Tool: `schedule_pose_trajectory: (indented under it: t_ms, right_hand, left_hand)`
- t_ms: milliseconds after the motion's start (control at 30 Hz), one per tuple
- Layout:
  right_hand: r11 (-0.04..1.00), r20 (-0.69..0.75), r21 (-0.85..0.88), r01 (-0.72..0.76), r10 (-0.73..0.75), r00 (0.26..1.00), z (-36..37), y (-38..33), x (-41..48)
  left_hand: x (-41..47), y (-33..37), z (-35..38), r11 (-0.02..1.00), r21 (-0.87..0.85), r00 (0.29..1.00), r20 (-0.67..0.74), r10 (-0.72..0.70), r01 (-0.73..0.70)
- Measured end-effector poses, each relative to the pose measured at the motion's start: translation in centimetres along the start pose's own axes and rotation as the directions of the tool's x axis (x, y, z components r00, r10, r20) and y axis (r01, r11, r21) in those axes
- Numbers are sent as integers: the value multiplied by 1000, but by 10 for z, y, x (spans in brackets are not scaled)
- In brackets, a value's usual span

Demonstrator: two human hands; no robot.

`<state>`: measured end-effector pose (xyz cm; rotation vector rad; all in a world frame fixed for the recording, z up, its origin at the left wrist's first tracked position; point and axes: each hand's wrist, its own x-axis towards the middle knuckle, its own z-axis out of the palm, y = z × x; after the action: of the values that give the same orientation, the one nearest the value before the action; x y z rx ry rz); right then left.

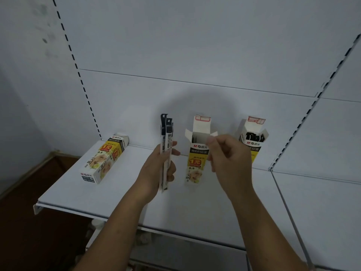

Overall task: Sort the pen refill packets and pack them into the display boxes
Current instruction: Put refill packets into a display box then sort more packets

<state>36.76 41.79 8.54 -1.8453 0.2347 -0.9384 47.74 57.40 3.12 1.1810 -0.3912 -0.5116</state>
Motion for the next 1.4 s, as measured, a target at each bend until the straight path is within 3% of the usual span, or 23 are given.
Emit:
schedule_pose_trajectory:
  t_ms: [100, 233, 333, 900, 1067, 1133, 1267, 1400]
  right_hand:
    - [989, 120, 65, -133, 124, 985, 11, -1, -15]
    - [949, 271, 114, -294, 255, 928, 25, -4, -22]
    - [924, 310, 181, -336, 271, 911, 32, -7, -23]
    - [970, 55, 135, -200, 195, 979, 25, -3, -20]
    - [986, -82, 145, -86, 99, 992, -2, -13, -5]
    - [991, -177, 134, -21, 44, 983, -17, -20, 8]
    - [986, -266, 164, 30, 15, 964, -35, -37, 35]
    - [994, -251, 84, 66, -43, 967, -32, -40, 56]
  left_hand:
    - [-13, 5, -9, 998, 36, 994, 104, 37, -41]
    - [-27, 13, -11, 958, 268, 986, 153, 64, -104]
    - [-33, 20, -6, 929, 357, 985, 167, 37, -96]
    - [-28, 15, -2, 946, 317, 991, 134, 24, -65]
    - [-16, 8, -6, 866, 495, 992, -59, 111, -68]
    - [-8, 4, -5, 871, 486, 982, -120, 144, -68]
    - [10, 0, 0, 794, 583, 962, -71, 262, -173]
    - [22, -1, 10, 835, 518, 977, 15, 211, -188]
